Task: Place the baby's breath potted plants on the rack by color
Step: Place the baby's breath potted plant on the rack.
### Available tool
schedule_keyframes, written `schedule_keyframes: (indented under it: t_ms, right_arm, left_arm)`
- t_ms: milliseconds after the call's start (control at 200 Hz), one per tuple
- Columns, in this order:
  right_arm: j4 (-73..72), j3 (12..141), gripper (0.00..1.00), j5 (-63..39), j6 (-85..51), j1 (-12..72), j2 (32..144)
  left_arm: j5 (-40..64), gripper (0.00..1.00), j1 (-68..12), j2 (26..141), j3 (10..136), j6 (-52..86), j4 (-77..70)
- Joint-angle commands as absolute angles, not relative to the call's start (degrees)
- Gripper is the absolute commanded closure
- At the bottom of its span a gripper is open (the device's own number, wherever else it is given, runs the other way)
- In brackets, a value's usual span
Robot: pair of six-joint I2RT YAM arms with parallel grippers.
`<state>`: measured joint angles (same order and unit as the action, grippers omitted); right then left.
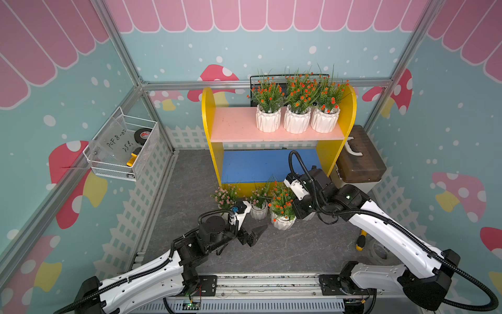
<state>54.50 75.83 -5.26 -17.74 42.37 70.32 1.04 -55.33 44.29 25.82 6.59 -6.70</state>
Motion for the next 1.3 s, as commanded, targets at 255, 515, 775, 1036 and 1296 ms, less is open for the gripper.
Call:
schedule_keyframes:
  t_ms: [255, 515, 775, 1036, 1296]
  right_arm:
    - [51.6, 80.0, 0.99, -11.7, -16.6, 41.8, 71.7]
    - [50.1, 80.6, 0.99, -14.2, -17.3, 41.8, 72.4]
    - [48.9, 80.3, 1.00, -16.2, -18.0, 41.8, 72.5]
    - [47.2, 79.5, 1.00, -18.2, -18.9, 41.8, 72.5]
    - [46.3, 78.3, 1.00, -18.6, -19.5, 41.8, 72.3]
  left_arm:
    - [-4.6, 0.00, -60.3, 50.6, 25.7, 1.4, -20.1]
    - [-5.5, 0.01, -62.1, 55.9, 28.1, 0.3, -21.9]
    - [-8.0, 0.01, -64.1, 60.9, 30.0, -0.9, -24.3]
    - [-10.8, 0.01, -65.3, 63.5, 31.1, -1.6, -25.3]
    - [-14.2, 0.01, -65.6, 63.4, 30.7, -1.4, -26.5]
